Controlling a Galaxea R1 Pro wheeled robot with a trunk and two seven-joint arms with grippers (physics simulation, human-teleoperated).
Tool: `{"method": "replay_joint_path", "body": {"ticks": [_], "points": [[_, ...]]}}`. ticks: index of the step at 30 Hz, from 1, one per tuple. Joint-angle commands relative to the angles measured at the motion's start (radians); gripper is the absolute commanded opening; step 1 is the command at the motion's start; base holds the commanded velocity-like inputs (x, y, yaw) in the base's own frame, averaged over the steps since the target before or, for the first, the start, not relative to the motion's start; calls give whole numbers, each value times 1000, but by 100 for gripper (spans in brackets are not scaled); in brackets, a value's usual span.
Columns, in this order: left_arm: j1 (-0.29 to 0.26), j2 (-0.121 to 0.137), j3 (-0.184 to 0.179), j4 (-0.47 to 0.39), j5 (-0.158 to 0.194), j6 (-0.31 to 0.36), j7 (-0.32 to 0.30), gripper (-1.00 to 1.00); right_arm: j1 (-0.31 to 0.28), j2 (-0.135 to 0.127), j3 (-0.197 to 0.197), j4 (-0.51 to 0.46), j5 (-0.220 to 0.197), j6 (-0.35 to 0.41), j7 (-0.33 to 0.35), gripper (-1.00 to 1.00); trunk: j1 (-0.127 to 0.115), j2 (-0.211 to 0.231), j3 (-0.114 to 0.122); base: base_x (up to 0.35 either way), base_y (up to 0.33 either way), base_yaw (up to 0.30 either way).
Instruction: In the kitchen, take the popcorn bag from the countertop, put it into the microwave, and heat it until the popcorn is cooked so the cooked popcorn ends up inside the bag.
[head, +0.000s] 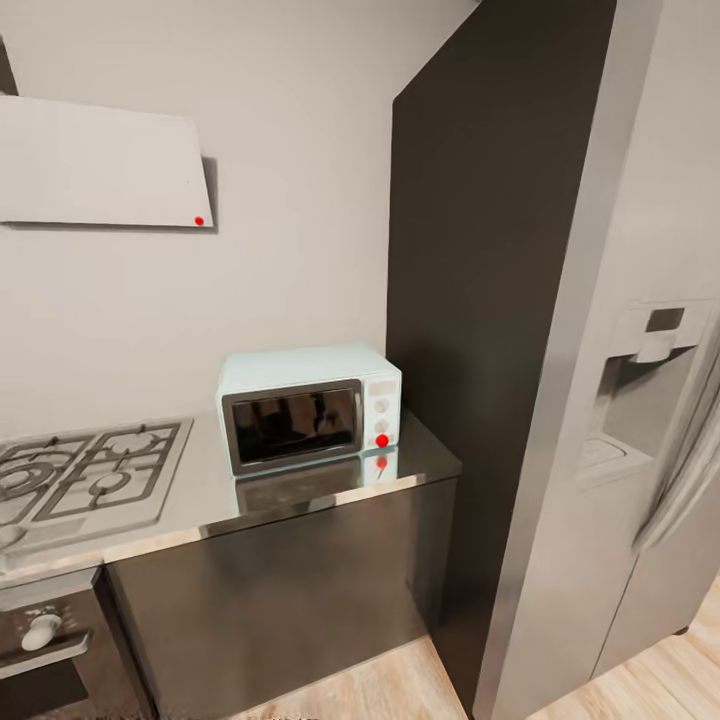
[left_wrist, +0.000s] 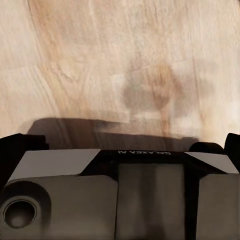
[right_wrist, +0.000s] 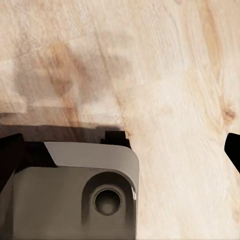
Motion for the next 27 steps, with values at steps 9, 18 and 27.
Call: {"method": "replay_joint_path", "body": {"ticks": [9, 18, 27], "points": [[-1, 0, -8, 3, 11, -3, -3, 100, -1, 1, -8, 3, 10, -5, -4, 100, 0, -1, -1, 0, 0, 274], [-1, 0, -8, 3, 11, -3, -3, 100, -1, 1, -8, 3, 10, -5, -4, 100, 0, -1, -1, 0, 0, 276], [-1, 0, -9, 3, 11, -3, -3, 100, -1, 1, -8, 3, 10, -6, -5, 100, 0, -1, -1, 0, 0, 276]]}}
